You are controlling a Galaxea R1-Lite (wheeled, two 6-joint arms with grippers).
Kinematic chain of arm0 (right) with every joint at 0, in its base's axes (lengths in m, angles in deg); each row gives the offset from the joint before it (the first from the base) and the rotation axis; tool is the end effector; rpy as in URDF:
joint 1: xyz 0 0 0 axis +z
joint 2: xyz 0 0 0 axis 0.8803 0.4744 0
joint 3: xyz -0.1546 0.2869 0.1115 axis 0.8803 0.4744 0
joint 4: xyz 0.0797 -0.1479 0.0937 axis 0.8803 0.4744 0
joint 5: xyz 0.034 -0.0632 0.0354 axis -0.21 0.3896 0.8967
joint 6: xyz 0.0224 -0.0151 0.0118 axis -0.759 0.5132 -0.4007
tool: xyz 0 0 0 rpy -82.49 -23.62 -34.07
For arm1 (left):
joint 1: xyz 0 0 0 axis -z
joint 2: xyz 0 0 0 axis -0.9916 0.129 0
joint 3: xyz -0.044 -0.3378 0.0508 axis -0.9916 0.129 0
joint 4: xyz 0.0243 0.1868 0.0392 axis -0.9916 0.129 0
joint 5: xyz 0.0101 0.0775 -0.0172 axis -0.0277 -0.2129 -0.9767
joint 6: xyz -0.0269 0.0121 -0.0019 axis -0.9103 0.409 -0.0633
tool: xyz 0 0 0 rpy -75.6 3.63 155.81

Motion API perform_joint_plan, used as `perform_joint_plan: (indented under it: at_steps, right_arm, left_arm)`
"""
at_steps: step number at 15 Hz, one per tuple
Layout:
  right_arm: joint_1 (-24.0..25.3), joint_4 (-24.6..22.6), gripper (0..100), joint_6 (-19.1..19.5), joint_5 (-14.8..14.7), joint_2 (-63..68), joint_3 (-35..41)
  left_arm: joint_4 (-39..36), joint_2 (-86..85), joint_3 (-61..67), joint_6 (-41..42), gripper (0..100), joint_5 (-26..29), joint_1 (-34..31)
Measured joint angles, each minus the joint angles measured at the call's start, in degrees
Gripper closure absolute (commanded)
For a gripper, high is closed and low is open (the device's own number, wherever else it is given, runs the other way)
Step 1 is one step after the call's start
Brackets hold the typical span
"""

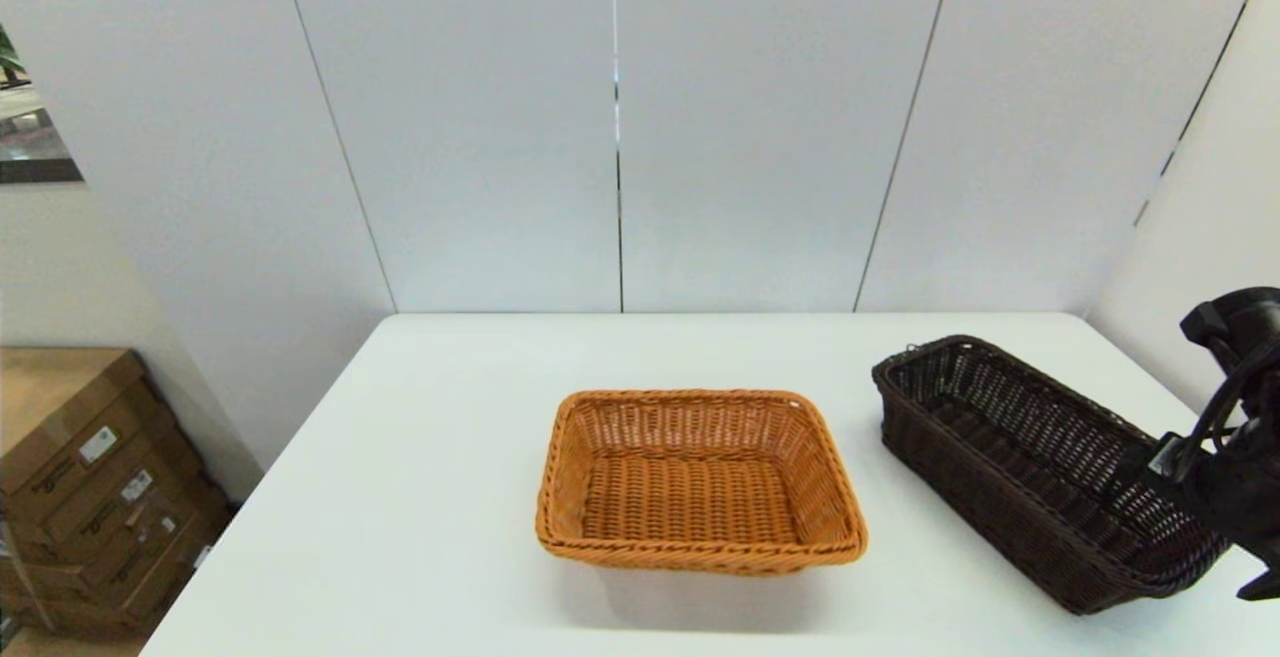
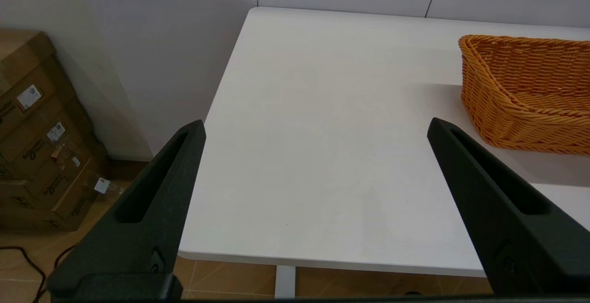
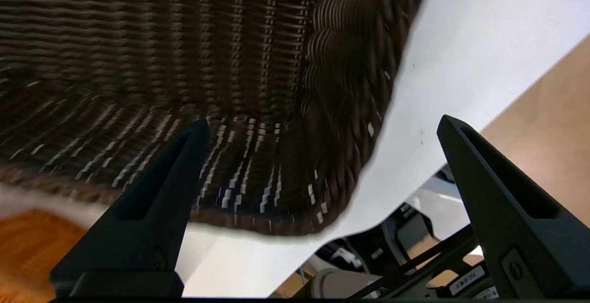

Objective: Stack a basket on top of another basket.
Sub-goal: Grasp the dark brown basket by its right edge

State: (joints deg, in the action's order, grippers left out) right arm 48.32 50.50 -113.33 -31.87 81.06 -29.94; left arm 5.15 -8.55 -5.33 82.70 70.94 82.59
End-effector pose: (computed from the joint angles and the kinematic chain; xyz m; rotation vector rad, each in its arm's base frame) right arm 0.2575 -0.0647 0.1615 0.7014 1.1483 -0.7772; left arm -0.0616 0.0010 0.0758 -0.0820 0.0625 0.0358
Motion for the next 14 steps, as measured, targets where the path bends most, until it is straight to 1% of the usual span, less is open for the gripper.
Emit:
perform_joint_plan:
  at_steps: [8, 12, 14]
  right_arm:
    - [-0.52, -0.74, 0, 0.22, 0.88, 11.18, -2.41]
    - [-2.97, -1.12, 0, 0.94, 0.85, 14.88, -3.72]
    - [-3.41, -1.18, 0, 1.29, 0.88, 15.74, -3.77]
  left_arm:
    - [0.02, 0.0, 0.0, 0.0, 0, 0.0, -0.02]
    - [0.0, 0.0, 0.0, 0.0, 0, 0.01, -0.02]
    - [0.02, 0.0, 0.0, 0.0, 0, 0.01, 0.0]
